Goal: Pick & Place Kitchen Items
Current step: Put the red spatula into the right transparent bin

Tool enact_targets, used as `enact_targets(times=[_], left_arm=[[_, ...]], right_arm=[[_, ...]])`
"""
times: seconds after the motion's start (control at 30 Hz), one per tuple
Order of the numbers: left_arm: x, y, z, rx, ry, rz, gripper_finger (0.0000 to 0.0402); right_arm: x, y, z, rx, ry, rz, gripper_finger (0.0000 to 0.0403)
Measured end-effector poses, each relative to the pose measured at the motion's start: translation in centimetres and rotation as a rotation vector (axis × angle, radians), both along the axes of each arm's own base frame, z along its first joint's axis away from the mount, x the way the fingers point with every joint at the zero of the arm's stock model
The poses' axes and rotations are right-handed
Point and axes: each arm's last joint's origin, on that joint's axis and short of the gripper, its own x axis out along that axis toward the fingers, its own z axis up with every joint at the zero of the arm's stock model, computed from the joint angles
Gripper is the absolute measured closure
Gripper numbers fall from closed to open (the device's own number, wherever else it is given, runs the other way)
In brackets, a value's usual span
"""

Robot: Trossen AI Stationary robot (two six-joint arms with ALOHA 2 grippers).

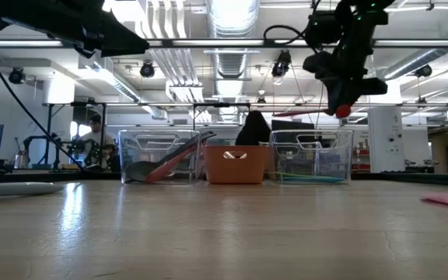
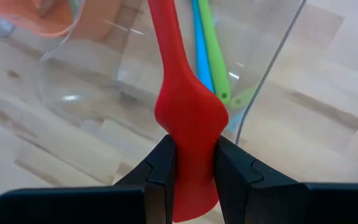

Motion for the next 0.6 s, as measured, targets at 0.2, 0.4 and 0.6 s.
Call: enact_targets(times=[0.2,0.4,0.6], left_arm=[[0.0,0.0,0.0,0.008,0.0,0.003,0.0227],[0.0,0.0,0.0,0.011,0.002,0.002,0.0227],[0.0,0.0,0.0,0.013,0.004,0.002,0.0227]], right_arm=[[1.5,-2.4,-0.6,0.025,0.055,0.001,0.0334],[2.4,-4.5,-1.6,0.116,0.184,-0.05,0.0334],[4.5,-6.2,-2.7,0.157,0.229,-0.035,0.0334]])
